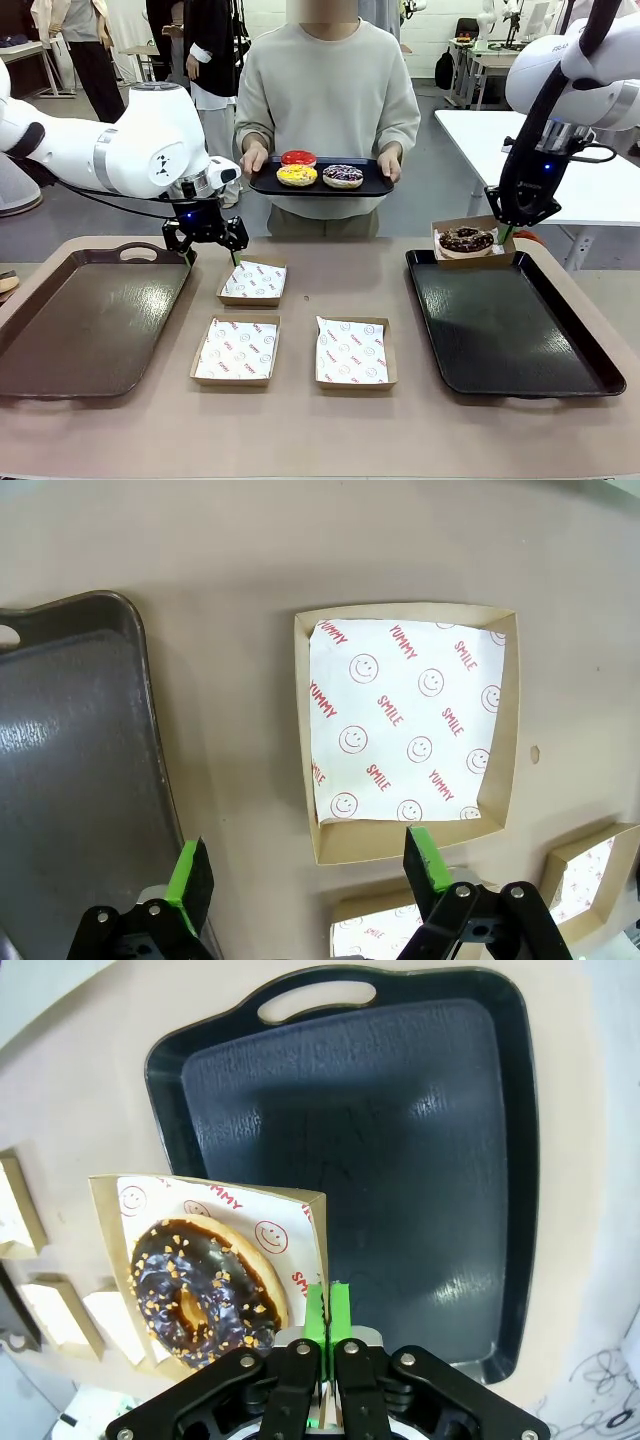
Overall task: Individually package the donuts and arrange them on the tray.
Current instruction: Place the picked Paper togo box on the Handle tray while simultaneously picking up another Paper togo box from the table with the other hand.
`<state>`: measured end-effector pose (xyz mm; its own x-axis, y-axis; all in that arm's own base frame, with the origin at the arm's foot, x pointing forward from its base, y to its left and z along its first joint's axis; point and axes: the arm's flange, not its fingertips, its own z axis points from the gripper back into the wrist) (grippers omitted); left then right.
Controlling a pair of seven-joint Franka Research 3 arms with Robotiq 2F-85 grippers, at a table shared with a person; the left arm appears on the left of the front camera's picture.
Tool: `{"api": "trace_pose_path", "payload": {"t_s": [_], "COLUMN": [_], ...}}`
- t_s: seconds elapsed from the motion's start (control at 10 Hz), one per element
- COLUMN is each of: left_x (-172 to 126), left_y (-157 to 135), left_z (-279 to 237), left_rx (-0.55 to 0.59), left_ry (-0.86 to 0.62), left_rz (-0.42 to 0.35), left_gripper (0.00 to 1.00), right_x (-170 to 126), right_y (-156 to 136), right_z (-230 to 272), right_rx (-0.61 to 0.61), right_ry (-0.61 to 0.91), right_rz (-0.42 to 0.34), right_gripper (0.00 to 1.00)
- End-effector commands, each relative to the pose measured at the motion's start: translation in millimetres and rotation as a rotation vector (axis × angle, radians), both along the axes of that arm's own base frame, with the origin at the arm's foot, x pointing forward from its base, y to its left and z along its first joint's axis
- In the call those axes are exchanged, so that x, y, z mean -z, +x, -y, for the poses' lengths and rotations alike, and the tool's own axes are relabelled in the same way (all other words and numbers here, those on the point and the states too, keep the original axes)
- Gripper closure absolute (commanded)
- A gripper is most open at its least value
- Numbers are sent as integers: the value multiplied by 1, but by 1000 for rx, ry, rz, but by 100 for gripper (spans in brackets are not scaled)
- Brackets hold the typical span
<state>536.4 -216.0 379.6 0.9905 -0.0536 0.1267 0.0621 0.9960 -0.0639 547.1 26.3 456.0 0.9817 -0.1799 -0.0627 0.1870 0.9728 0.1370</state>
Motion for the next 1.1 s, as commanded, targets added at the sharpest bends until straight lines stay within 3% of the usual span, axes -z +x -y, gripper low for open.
{"api": "trace_pose_path", "payload": {"t_s": [0.0, 0.5, 0.8, 1.0], "left_x": [1, 21, 40, 45], "left_y": [9, 49, 62, 63], "left_z": [4, 21, 23, 22], "left_rx": [27, -2, -11, -10], "left_ry": [40, 112, 128, 140], "left_rz": [18, 13, -21, -24], "left_gripper": [0, 0, 0, 0], "right_x": [7, 34, 64, 78], "right_y": [5, 14, 30, 47], "right_z": [21, 75, 78, 72], "right_rx": [-26, -88, -123, -80], "right_ry": [51, 72, 46, -21], "right_rz": [-9, 5, 8, -14], "right_gripper": [98, 98, 98, 98]}}
